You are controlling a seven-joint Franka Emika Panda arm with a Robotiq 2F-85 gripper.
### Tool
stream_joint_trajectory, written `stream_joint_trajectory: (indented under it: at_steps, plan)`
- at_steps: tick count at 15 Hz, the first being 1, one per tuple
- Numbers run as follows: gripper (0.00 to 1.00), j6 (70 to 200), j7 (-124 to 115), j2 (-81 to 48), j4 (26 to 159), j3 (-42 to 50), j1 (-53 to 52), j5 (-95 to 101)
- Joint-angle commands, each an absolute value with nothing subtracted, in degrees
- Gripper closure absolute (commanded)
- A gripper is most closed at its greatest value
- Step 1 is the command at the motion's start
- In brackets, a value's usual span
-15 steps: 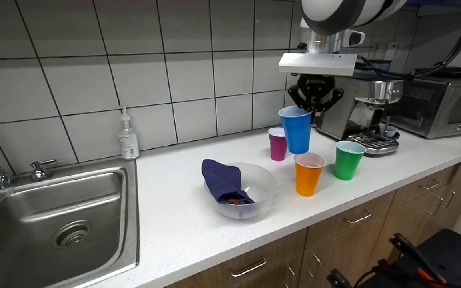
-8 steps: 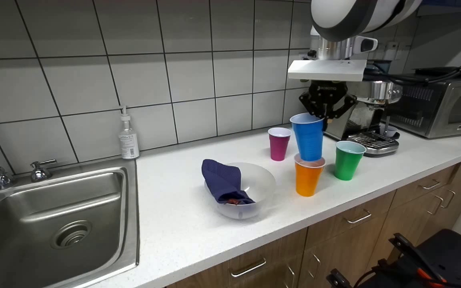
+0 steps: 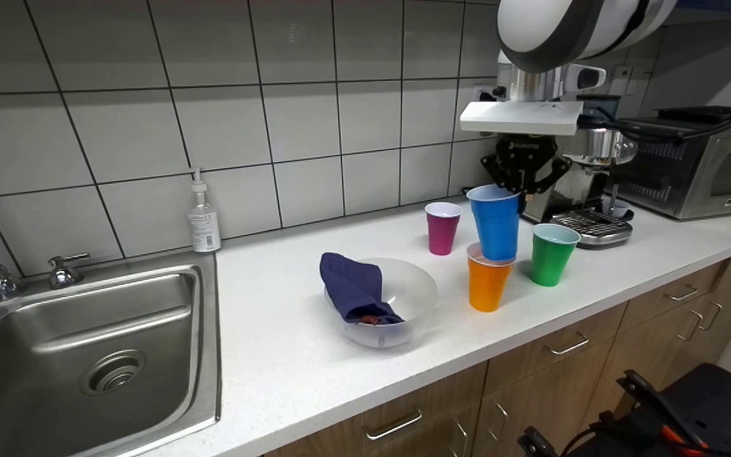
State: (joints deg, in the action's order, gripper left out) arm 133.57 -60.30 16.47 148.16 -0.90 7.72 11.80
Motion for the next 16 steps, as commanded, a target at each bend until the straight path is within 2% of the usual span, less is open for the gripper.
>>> stream_joint_trajectory:
  at_steps: [1, 16]
  plan:
    - [0.99, 133.4, -63.0, 15.0, 147.2, -1.8, 8.9, 12.9]
    - [0.99, 134.1, -67.7, 9.0, 143.1, -0.1, 8.7, 13.3]
